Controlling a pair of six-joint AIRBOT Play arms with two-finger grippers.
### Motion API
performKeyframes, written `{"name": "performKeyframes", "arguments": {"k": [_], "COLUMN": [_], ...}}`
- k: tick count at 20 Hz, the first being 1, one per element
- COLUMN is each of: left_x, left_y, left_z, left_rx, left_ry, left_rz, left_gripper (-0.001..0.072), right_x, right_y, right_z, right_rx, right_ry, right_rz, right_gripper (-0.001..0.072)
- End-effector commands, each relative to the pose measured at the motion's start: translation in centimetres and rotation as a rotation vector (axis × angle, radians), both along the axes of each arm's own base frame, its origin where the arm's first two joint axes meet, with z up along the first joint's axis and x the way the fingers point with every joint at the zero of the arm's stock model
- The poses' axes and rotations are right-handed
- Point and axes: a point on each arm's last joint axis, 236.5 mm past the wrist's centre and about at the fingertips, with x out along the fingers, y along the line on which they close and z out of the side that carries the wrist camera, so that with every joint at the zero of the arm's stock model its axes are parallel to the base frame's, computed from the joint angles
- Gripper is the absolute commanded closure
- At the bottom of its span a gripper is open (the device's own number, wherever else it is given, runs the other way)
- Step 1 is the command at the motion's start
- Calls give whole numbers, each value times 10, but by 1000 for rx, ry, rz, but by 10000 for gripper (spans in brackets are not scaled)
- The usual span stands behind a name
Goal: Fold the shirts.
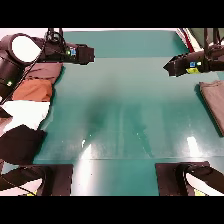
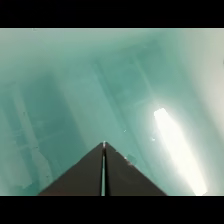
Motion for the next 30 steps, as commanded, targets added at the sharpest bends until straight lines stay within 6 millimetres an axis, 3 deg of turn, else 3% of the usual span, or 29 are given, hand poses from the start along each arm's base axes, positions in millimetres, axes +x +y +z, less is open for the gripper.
{"name": "performKeyframes", "arguments": {"k": [1,12,14,16,18,20,22,25,27,30], "left_x": [0,1,15,38,64,87,109,133,143,152], "left_y": [0,-1,9,41,94,153,205,278,314,347], "left_z": [0,2,12,14,4,-20,-55,-131,-183,-240], "left_rx": [0,-10,42,97,128,187,230,284,301,318], "left_ry": [-1,-8,-109,-157,-133,-86,-23,114,197,255], "left_rz": [0,2,13,115,273,398,490,605,655,689], "left_gripper": [682,682,677,93,59,60,59,59,59,59], "right_x": [-1,-1,-1,-1,0,2,2,2,2,1], "right_y": [1,1,1,1,0,1,1,1,1,1], "right_z": [0,0,0,0,1,3,3,3,3,2], "right_rx": [0,0,0,-1,-1,4,5,5,4,2], "right_ry": [1,1,1,-1,-4,-13,-17,-15,-13,-9], "right_rz": [3,3,3,2,1,-1,-2,-1,-1,-1], "right_gripper": [696,696,696,696,696,695,695,696,695,696]}}
